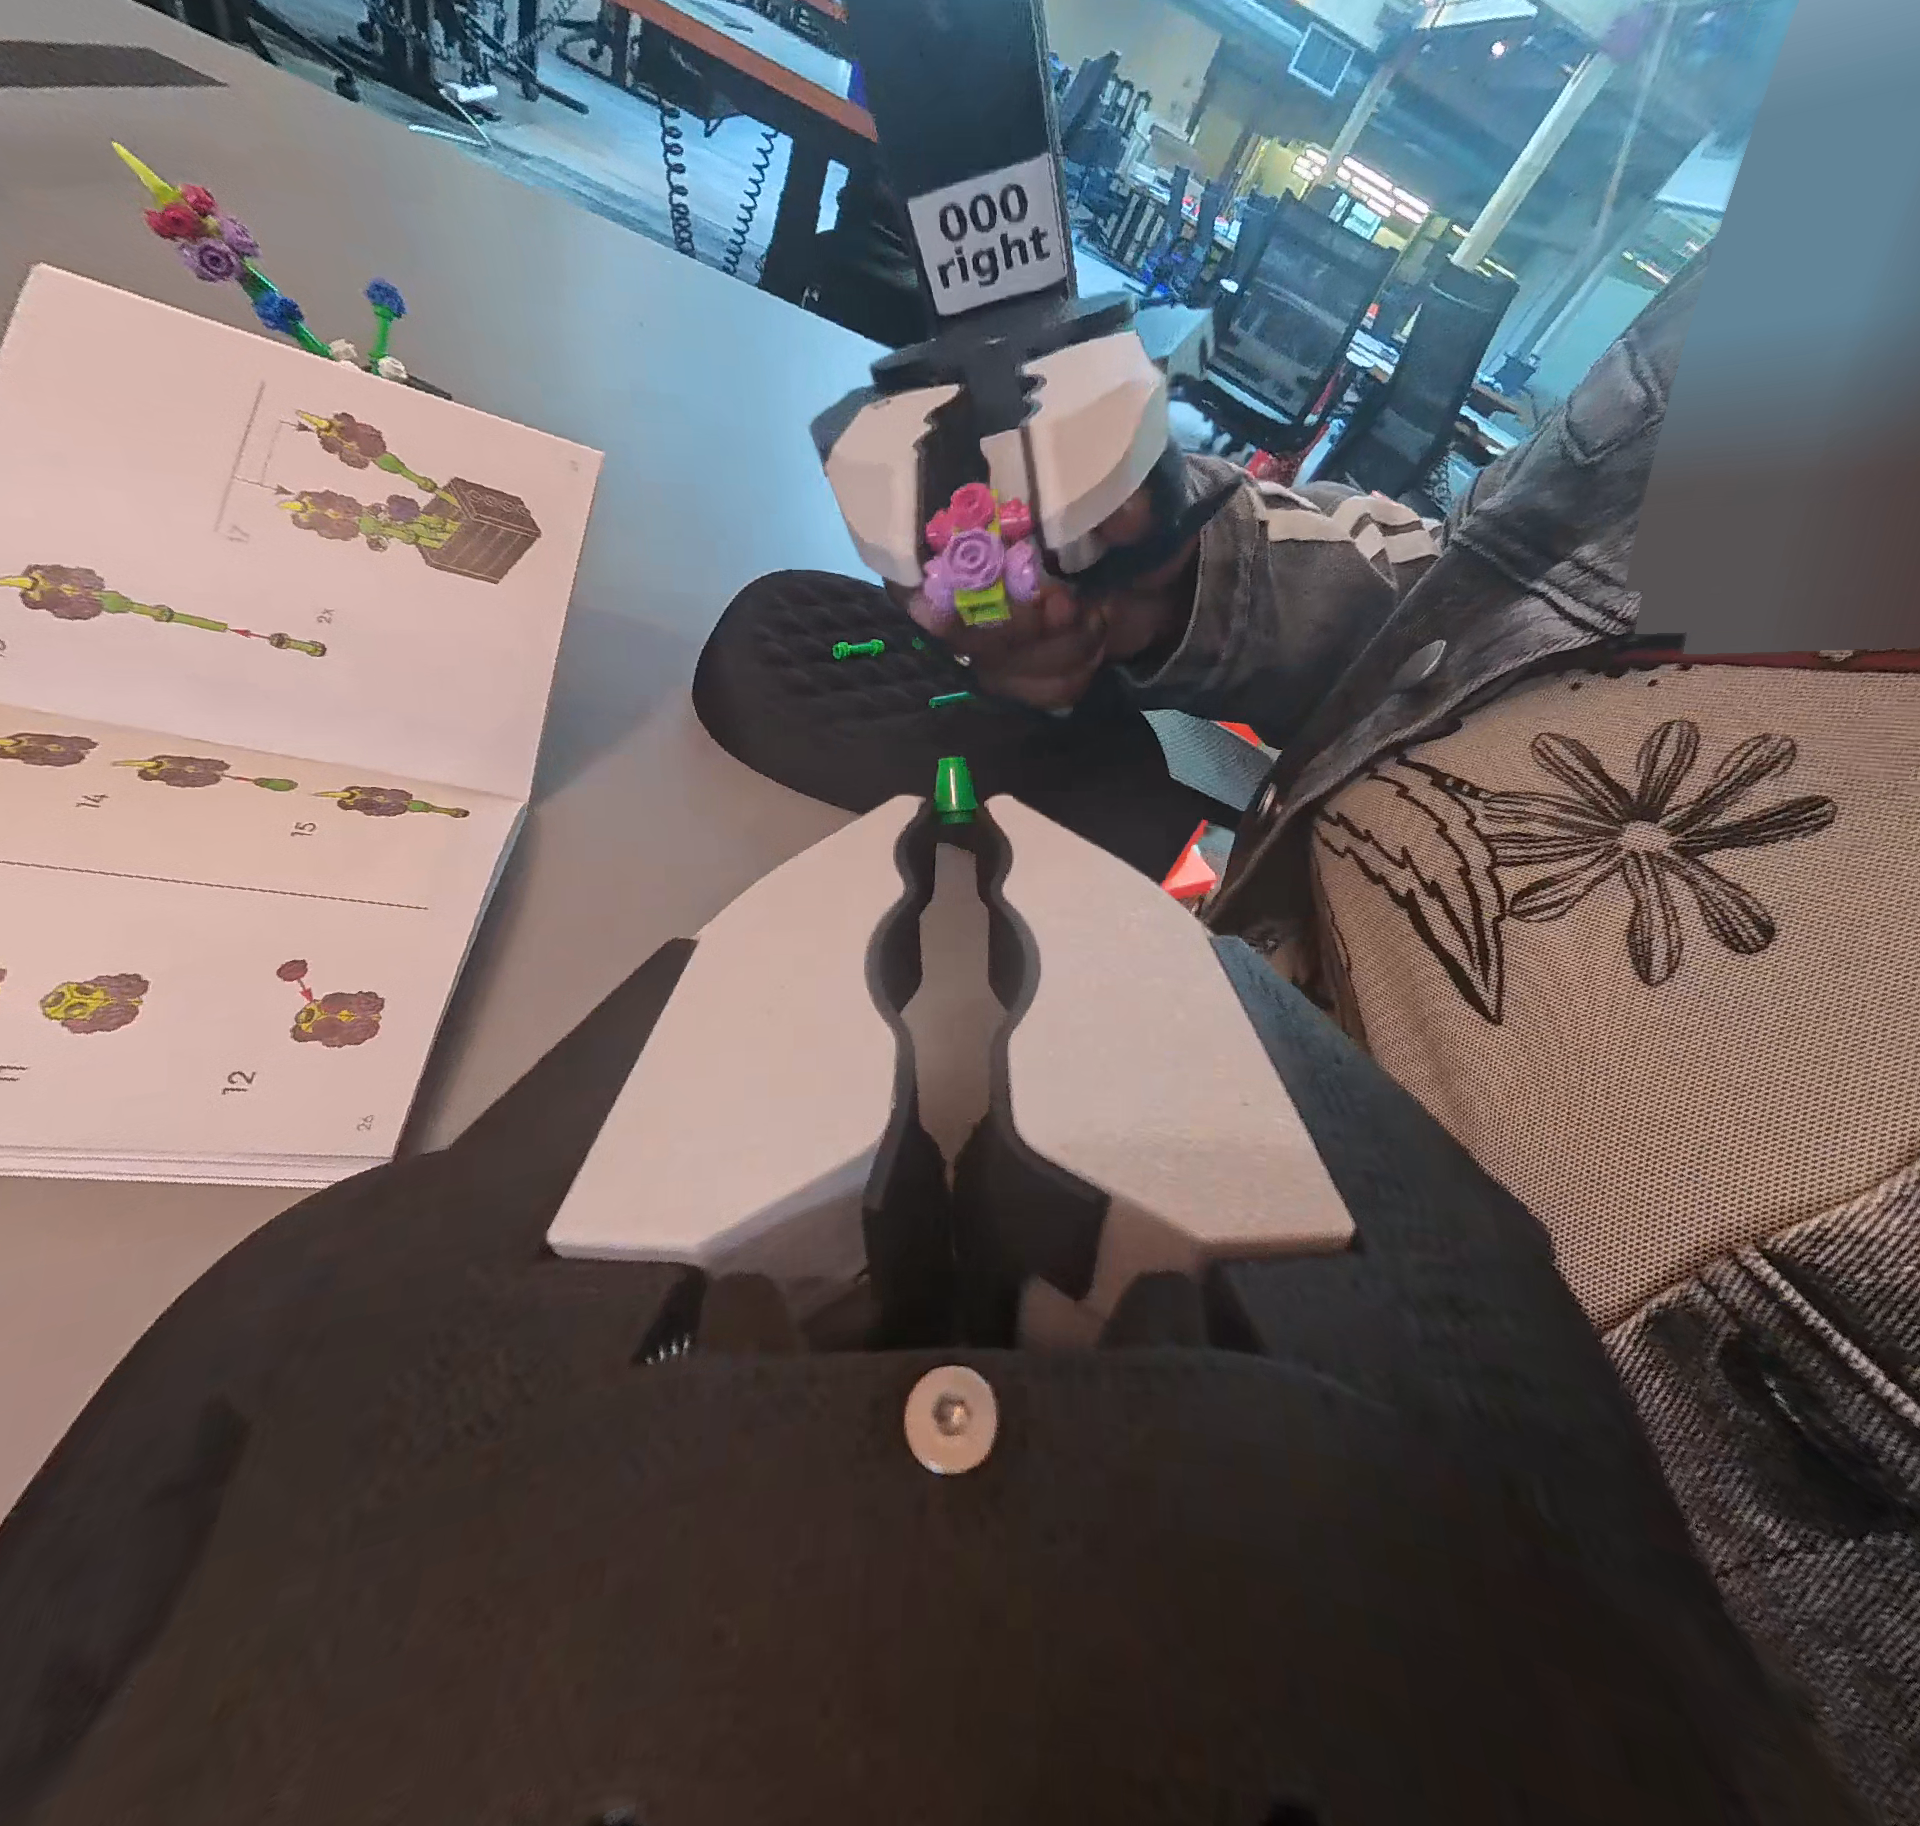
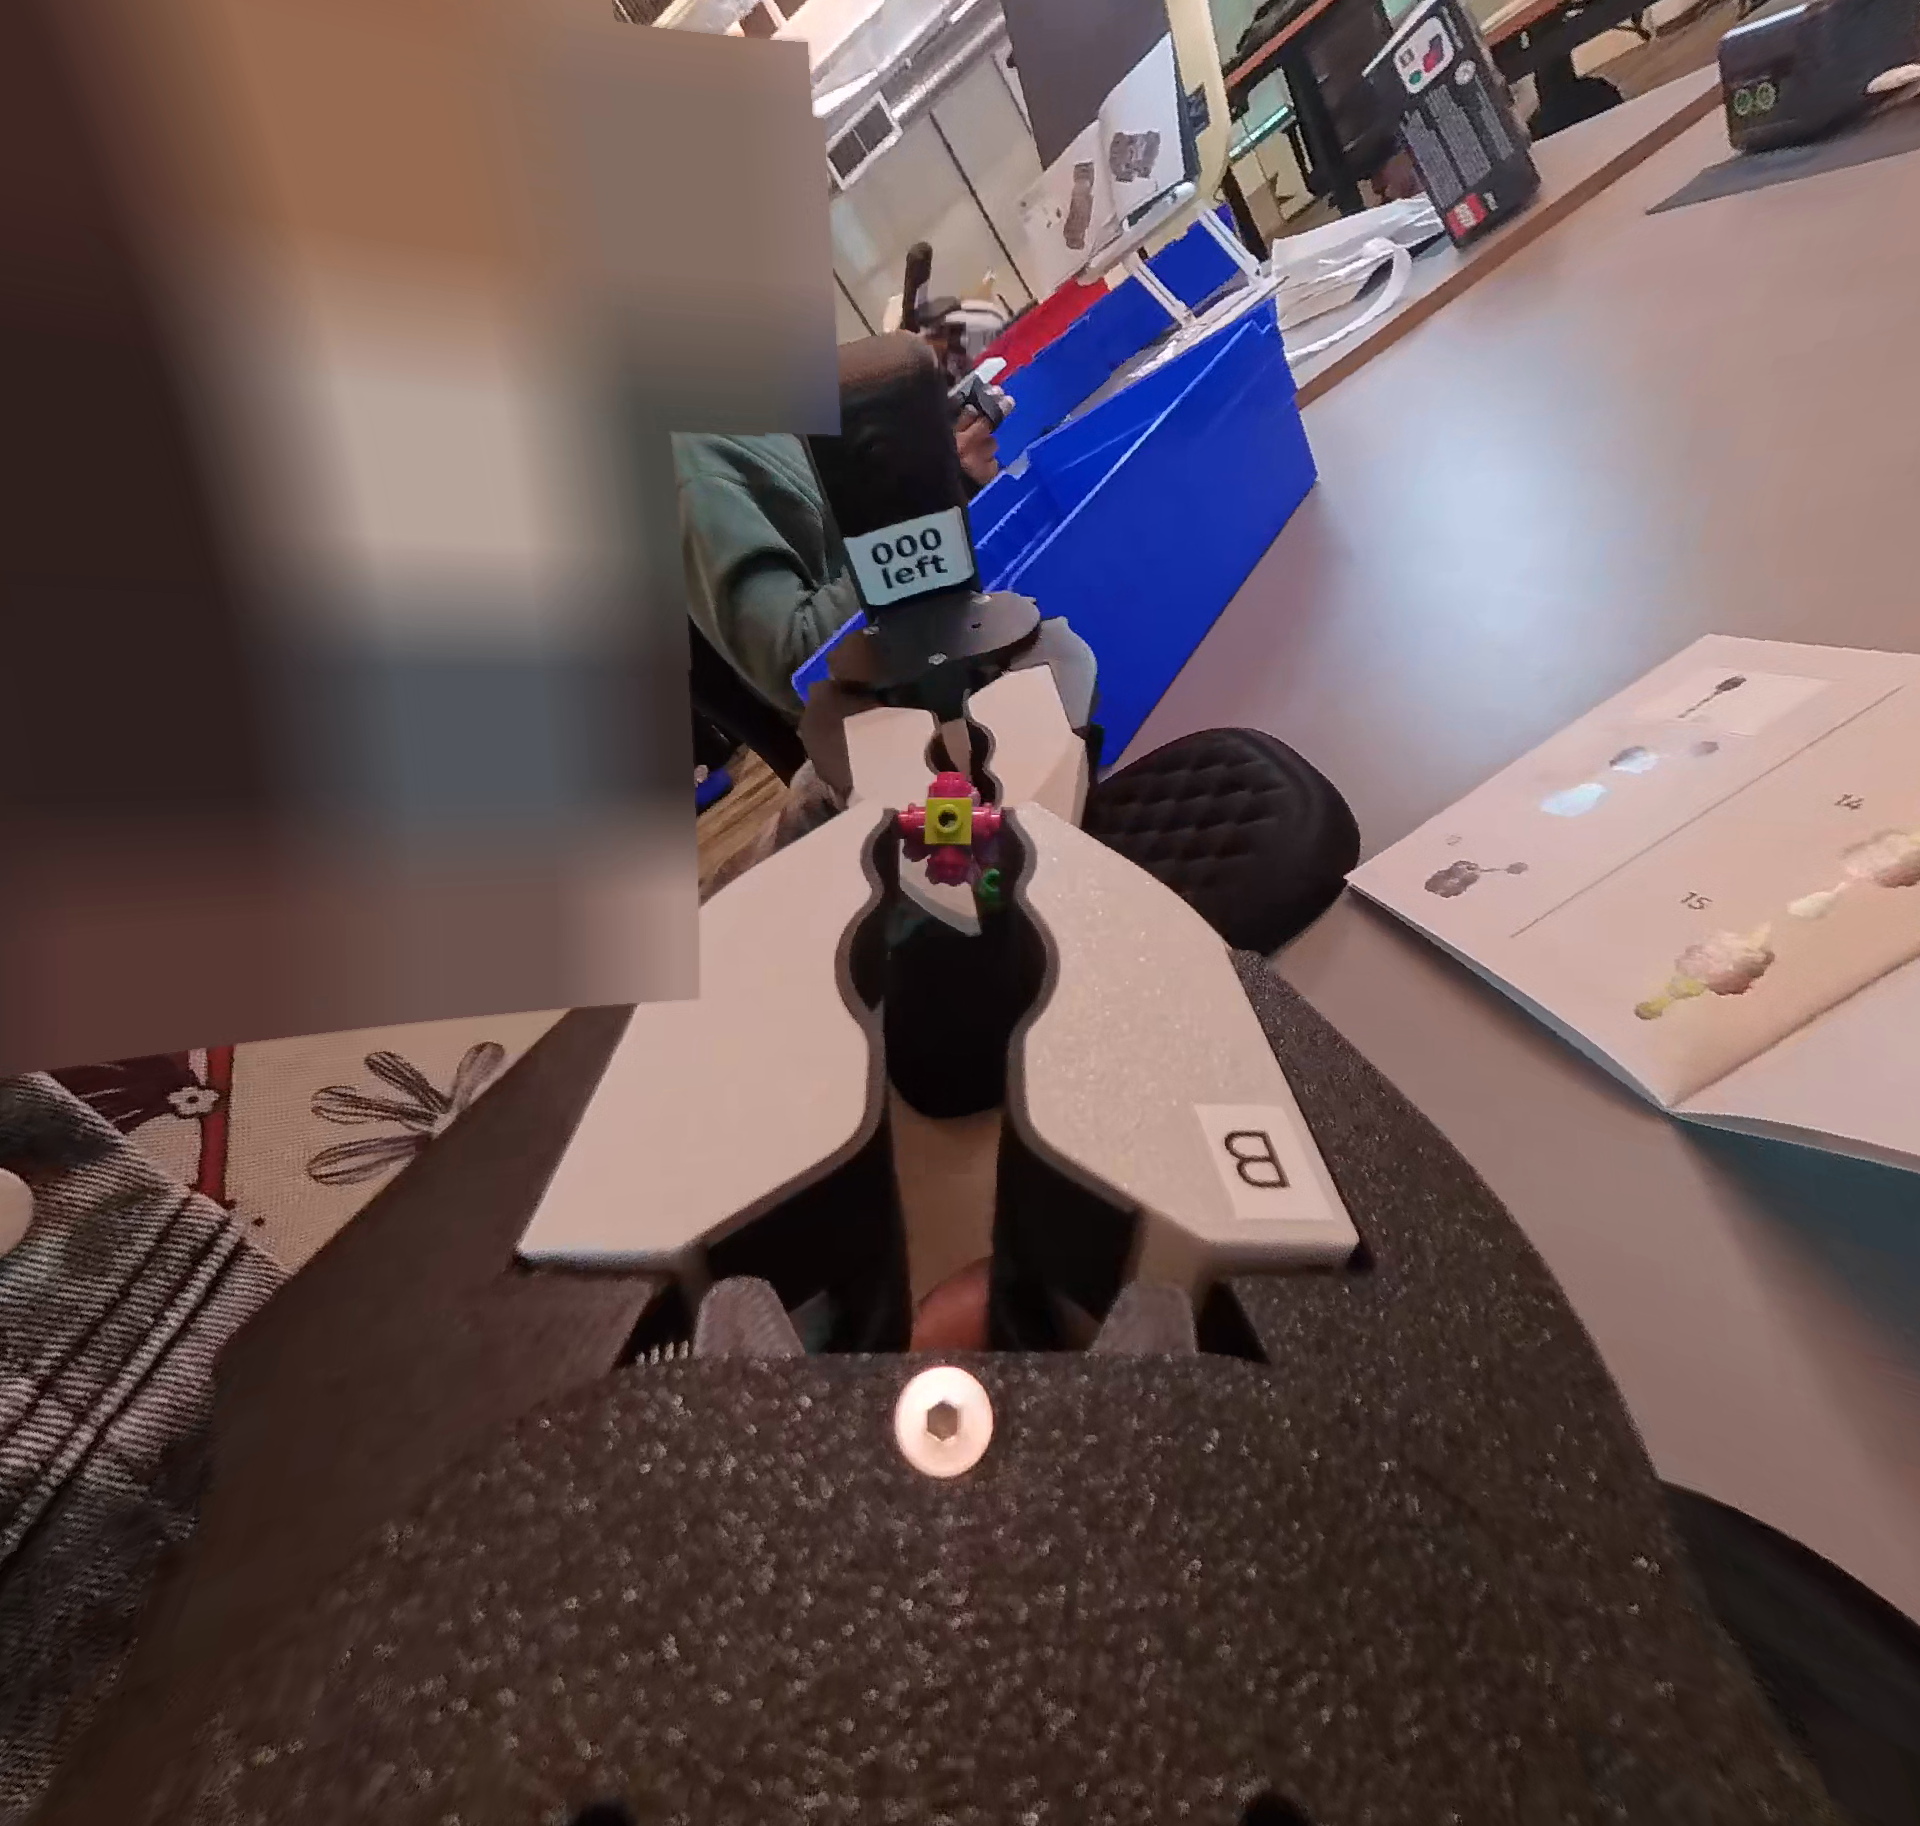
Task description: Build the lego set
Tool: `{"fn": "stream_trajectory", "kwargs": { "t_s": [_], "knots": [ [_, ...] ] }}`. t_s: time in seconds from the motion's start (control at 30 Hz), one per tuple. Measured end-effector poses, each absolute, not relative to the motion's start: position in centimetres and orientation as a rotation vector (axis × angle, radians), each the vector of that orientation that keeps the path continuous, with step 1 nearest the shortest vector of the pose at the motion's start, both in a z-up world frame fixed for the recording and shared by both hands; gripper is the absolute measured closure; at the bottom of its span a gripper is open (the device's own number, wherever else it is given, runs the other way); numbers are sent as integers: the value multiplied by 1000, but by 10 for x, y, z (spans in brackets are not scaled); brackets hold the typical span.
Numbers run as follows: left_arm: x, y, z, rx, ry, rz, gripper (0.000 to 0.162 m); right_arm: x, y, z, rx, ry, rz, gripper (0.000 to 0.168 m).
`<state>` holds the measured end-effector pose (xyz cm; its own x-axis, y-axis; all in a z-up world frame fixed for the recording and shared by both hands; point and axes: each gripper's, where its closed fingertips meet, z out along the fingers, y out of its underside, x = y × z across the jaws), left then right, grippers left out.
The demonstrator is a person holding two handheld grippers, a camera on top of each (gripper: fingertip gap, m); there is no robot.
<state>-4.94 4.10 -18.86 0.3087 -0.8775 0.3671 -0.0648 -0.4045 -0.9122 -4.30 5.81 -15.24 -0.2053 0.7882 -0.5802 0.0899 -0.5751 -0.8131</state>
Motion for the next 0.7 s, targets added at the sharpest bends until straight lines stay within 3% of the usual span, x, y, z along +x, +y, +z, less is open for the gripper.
{"fn": "stream_trajectory", "kwargs": {
  "t_s": [0.7],
  "knots": [
    [-48, 37, -188, -1700, 873, -1260, 156, -56, 48, -175, -1662, -1076, 1825, 150]
  ]
}}
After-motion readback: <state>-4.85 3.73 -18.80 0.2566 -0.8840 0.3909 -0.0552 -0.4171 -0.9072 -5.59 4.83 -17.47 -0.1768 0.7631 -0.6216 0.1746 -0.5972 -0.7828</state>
